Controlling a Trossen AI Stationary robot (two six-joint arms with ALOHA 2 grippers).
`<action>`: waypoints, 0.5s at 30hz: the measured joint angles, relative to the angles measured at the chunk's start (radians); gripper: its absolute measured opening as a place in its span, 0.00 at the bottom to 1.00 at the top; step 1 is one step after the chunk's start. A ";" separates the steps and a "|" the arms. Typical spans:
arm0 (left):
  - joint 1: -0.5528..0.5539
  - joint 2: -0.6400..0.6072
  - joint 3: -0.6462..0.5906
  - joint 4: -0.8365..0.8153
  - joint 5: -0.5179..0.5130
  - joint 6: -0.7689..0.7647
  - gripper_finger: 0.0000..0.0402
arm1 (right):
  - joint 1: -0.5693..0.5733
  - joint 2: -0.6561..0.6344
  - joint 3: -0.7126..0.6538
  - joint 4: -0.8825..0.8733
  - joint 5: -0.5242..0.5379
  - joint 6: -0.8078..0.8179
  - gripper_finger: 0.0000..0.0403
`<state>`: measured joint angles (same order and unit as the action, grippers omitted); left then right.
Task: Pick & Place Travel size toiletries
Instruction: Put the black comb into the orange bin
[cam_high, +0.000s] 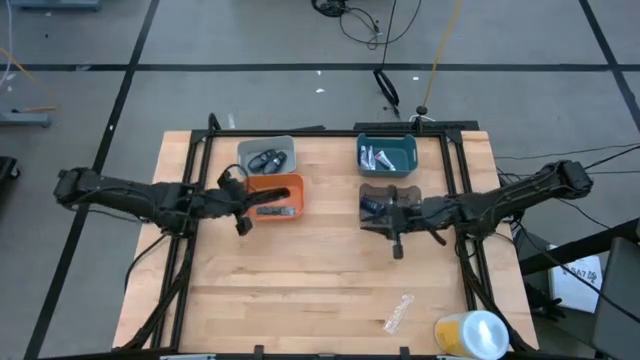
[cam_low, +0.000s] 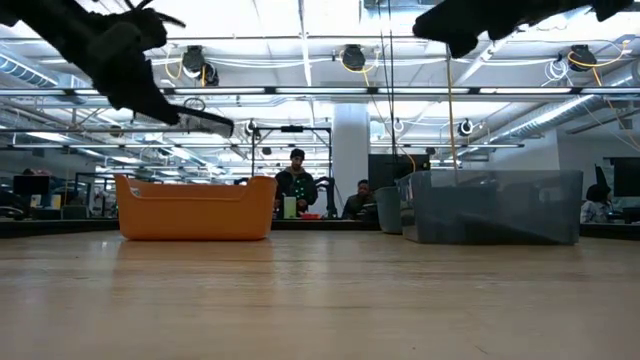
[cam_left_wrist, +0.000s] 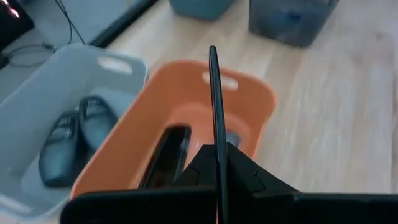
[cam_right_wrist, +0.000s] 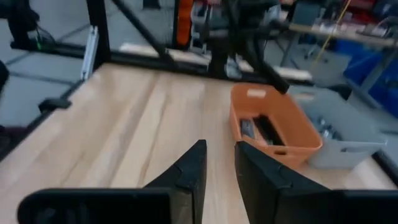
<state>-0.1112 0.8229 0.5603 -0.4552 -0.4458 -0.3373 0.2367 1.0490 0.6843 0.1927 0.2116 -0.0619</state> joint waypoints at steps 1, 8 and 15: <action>0.000 -0.025 -0.006 0.008 0.000 -0.005 0.00 | 0.000 -0.015 -0.014 0.020 0.000 -0.004 0.18; 0.013 -0.065 -0.067 0.012 0.004 -0.006 0.00 | 0.000 -0.080 -0.130 0.289 0.001 -0.066 0.18; 0.048 -0.058 -0.161 0.116 0.072 -0.039 0.00 | -0.021 -0.087 -0.204 0.488 0.002 -0.096 0.18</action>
<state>-0.0633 0.7652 0.3994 -0.3388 -0.3740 -0.3768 0.2154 0.9621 0.4802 0.6806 0.2133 -0.1579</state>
